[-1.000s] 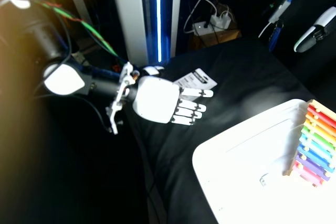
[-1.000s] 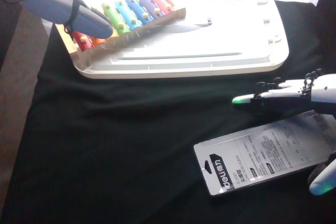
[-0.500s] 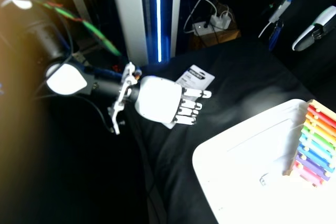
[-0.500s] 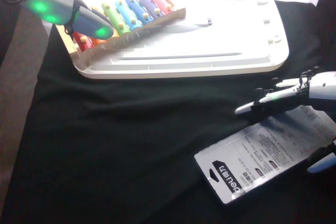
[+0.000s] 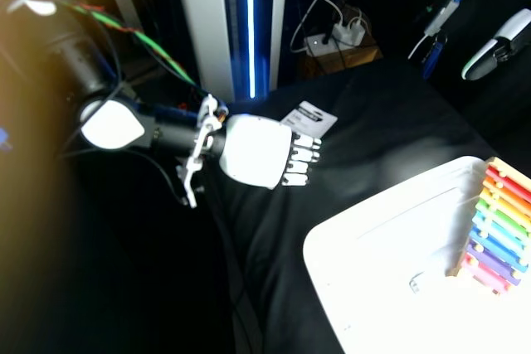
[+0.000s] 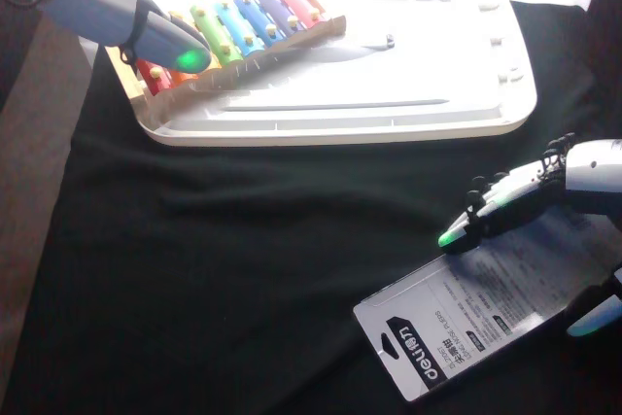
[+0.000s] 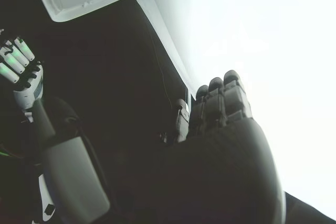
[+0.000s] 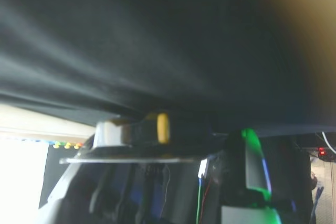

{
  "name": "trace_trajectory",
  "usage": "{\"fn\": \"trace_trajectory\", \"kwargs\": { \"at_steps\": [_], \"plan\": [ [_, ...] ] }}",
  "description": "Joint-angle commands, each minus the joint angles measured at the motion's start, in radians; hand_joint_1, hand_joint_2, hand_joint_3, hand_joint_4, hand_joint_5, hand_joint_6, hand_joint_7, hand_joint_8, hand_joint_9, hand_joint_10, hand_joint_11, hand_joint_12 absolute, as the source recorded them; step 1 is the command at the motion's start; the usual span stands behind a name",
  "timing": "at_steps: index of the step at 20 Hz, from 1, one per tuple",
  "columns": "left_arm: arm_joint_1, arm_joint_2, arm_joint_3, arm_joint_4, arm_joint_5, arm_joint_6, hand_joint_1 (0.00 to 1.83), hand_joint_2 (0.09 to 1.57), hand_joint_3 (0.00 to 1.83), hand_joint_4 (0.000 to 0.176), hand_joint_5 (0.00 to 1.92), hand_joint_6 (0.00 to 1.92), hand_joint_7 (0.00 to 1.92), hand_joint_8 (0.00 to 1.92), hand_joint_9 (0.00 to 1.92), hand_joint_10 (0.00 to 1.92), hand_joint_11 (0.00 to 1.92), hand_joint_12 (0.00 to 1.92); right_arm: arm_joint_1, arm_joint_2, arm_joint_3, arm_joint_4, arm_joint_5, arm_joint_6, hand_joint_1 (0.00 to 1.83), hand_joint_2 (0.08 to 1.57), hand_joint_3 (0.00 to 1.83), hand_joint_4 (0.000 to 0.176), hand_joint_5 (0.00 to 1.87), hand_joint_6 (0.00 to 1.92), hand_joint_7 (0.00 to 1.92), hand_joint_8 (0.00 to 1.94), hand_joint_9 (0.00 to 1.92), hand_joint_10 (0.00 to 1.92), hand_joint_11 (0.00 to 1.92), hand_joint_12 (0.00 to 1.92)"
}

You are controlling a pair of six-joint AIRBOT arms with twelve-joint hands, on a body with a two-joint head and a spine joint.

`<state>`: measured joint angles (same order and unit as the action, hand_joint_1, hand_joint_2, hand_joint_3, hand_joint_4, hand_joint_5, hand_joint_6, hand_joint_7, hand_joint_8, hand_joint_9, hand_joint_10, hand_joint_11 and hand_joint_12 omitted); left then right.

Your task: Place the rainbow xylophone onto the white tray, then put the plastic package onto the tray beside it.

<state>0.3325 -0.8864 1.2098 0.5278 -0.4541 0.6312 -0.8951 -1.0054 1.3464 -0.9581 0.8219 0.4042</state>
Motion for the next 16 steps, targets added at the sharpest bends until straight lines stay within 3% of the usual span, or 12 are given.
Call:
{"fn": "trace_trajectory", "kwargs": {
  "at_steps": [1, 4, 5, 6, 9, 10, 11, 12, 13, 14, 15, 16],
  "plan": [
    [-0.006, 0.002, -0.001, -0.029, -0.102, -0.005, 0.69, 0.71, 0.0, 0.176, 0.0, 0.0, 0.0, 0.0, 0.0, 0.0, 0.0, 0.0, -0.004, -0.008, -0.004, -0.023, 0.001, -0.001, 1.62, 1.21, 0.0, 0.0, 0.59, 0.01, 0.55, 1.49, 0.7, 1.59, 0.63, 1.62],
    [-0.003, 0.002, -0.001, -0.028, -0.1, -0.005, 0.69, 0.69, 0.0, 0.176, 0.0, 0.0, 0.0, 0.0, 0.0, 0.0, 0.0, 0.0, -0.002, -0.002, -0.003, 0.005, 0.008, -0.002, 1.62, 1.2, 0.0, 0.0, 0.6, 0.01, 0.58, 1.42, 0.68, 1.54, 0.67, 1.7],
    [-0.003, 0.002, -0.001, -0.028, -0.1, -0.005, 0.7, 0.7, 0.0, 0.176, 0.0, 0.0, 0.0, 0.0, 0.0, 0.0, 0.0, 0.0, 0.001, 0.0, -0.002, 0.014, 0.013, -0.002, 1.5, 1.23, 0.0, 0.0, 0.61, 0.01, 0.59, 1.44, 0.71, 1.57, 0.59, 1.62],
    [-0.003, 0.002, -0.001, -0.028, -0.1, -0.005, 0.7, 0.7, 0.0, 0.176, 0.0, 0.0, 0.0, 0.0, 0.0, 0.0, 0.0, 0.0, 0.005, 0.002, -0.002, 0.017, 0.015, -0.002, 1.6, 1.2, 0.0, 0.0, 0.66, 0.03, 0.56, 1.47, 0.66, 1.59, 0.73, 1.59],
    [-0.002, 0.002, -0.001, -0.029, -0.1, -0.005, 0.7, 0.7, 0.0, 0.176, 0.0, 0.0, 0.0, 0.0, 0.0, 0.0, 0.0, 0.0, 0.021, 0.007, -0.002, 0.023, 0.017, -0.003, 1.47, 1.26, 0.01, 0.0, 0.7, 0.05, 0.52, 1.58, 0.68, 1.67, 0.79, 1.76],
    [-0.002, 0.002, -0.001, -0.029, -0.1, -0.005, 0.7, 0.7, 0.0, 0.176, 0.0, 0.0, 0.0, 0.0, 0.0, 0.0, 0.0, 0.0, 0.023, 0.008, -0.002, 0.025, 0.017, -0.003, 1.47, 1.31, 0.0, 0.0, 0.54, 0.51, 0.57, 1.66, 0.59, 1.68, 0.84, 1.79],
    [-0.001, 0.002, -0.001, -0.029, -0.1, -0.005, 0.74, 0.71, 0.0, 0.176, 0.0, 0.0, 0.0, 0.0, 0.0, 0.0, 0.0, 0.0, 0.026, 0.009, -0.002, 0.031, 0.018, -0.003, 1.72, 1.23, 0.0, 0.0, 0.26, 1.37, 0.31, 1.72, 0.49, 1.73, 0.76, 1.68],
    [0.0, 0.002, -0.001, -0.029, -0.101, -0.005, 0.73, 0.7, 0.0, 0.176, 0.0, 0.0, 0.0, 0.0, 0.0, 0.0, 0.0, 0.0, 0.027, 0.01, -0.002, 0.039, 0.019, -0.005, 1.77, 1.22, 0.0, 0.0, 0.21, 1.68, 0.25, 1.76, 0.47, 1.74, 0.73, 1.66],
    [0.0, 0.002, -0.001, -0.029, -0.101, -0.005, 0.73, 0.7, 0.0, 0.176, 0.0, 0.0, 0.0, 0.0, 0.0, 0.0, 0.0, 0.0, 0.027, 0.011, -0.002, 0.046, 0.02, -0.01, 1.77, 1.22, 0.0, 0.0, 0.21, 1.68, 0.25, 1.76, 0.47, 1.74, 0.73, 1.66],
    [0.0, 0.002, -0.001, -0.029, -0.101, -0.005, 0.76, 0.7, 0.0, 0.176, 0.0, 0.0, 0.0, 0.0, 0.0, 0.0, 0.0, 0.0, 0.028, 0.011, -0.002, 0.052, 0.02, -0.016, 1.79, 1.25, 0.0, 0.019, 0.22, 1.87, 0.2, 1.9, 0.46, 1.77, 0.71, 1.69],
    [0.001, 0.002, -0.001, -0.029, -0.101, -0.005, 0.77, 0.72, 0.01, 0.176, 0.0, 0.0, 0.0, 0.0, 0.0, 0.0, 0.0, 0.0, 0.029, 0.011, -0.002, 0.055, 0.02, -0.021, 1.68, 1.31, 0.0, 0.067, 0.27, 1.92, 0.25, 1.94, 0.54, 1.77, 0.91, 1.88],
    [0.001, 0.002, -0.001, -0.029, -0.101, -0.005, 0.75, 0.71, 0.0, 0.176, 0.0, 0.0, 0.0, 0.0, 0.0, 0.0, 0.0, 0.0, 0.03, 0.011, -0.001, 0.057, 0.02, -0.023, 1.66, 1.32, 0.0, 0.073, 0.33, 1.92, 0.3, 1.94, 0.56, 1.77, 0.97, 1.91]
  ]
}}
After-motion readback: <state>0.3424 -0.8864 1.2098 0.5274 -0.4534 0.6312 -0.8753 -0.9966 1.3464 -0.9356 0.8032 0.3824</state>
